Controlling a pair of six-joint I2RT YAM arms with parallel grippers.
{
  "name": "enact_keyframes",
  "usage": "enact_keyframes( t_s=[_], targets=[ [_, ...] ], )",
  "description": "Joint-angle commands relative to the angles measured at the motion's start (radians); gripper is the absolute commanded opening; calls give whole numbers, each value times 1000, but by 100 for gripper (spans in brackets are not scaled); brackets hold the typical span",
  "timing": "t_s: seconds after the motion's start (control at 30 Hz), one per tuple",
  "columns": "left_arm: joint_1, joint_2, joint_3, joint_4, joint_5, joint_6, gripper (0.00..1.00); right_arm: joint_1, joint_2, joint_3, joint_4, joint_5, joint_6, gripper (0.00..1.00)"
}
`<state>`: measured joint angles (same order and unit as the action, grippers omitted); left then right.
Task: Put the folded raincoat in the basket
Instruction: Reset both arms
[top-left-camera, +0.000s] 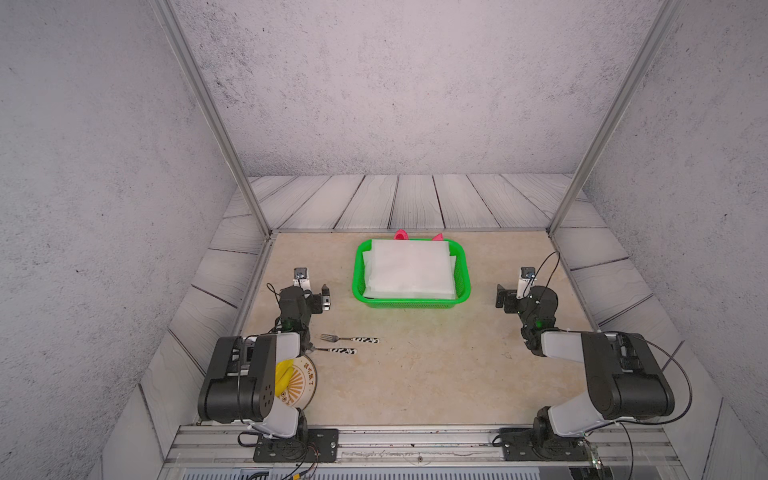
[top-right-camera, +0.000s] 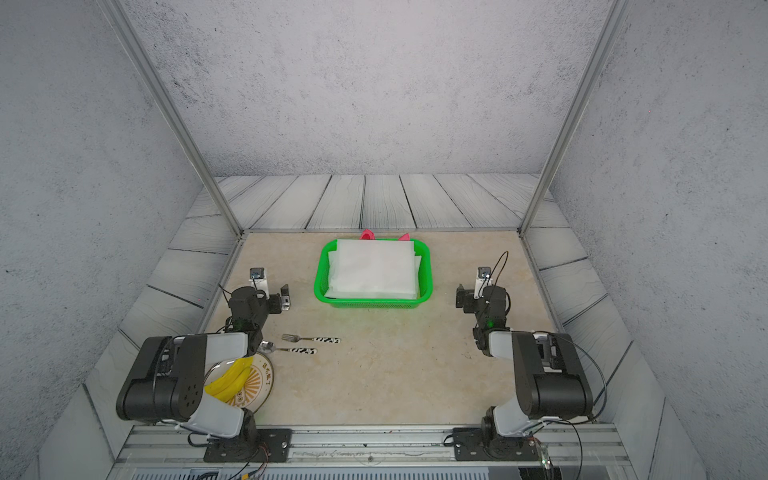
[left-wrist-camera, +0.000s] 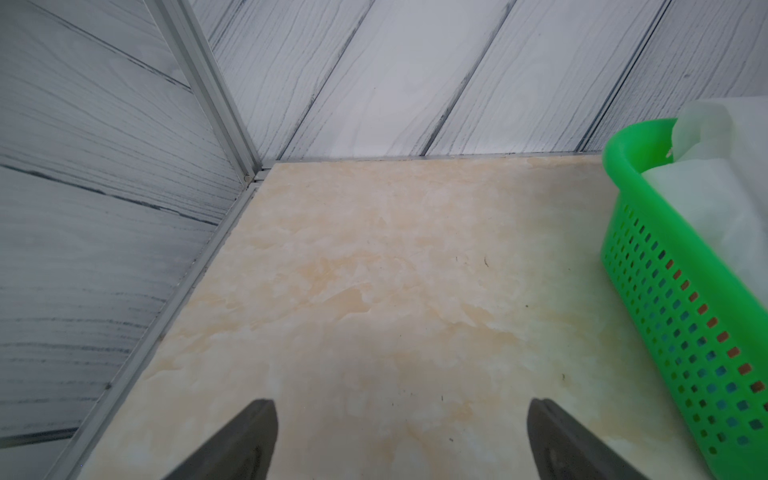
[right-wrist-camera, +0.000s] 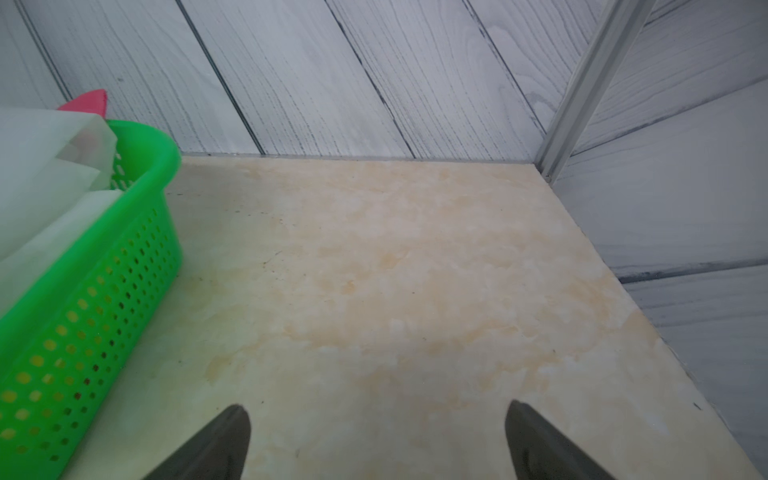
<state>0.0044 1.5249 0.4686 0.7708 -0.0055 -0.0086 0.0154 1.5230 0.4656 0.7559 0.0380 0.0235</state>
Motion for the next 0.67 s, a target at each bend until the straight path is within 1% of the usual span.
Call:
enact_keyframes(
  t_s=[0.0, 0.63],
  targets=[
    [7, 5, 2, -28, -17, -13, 100, -2, 4, 2, -60, 56, 27, 100],
    [8, 7, 5, -33, -18, -13, 100, -2, 4, 2, -59, 56, 27, 100]
  ],
)
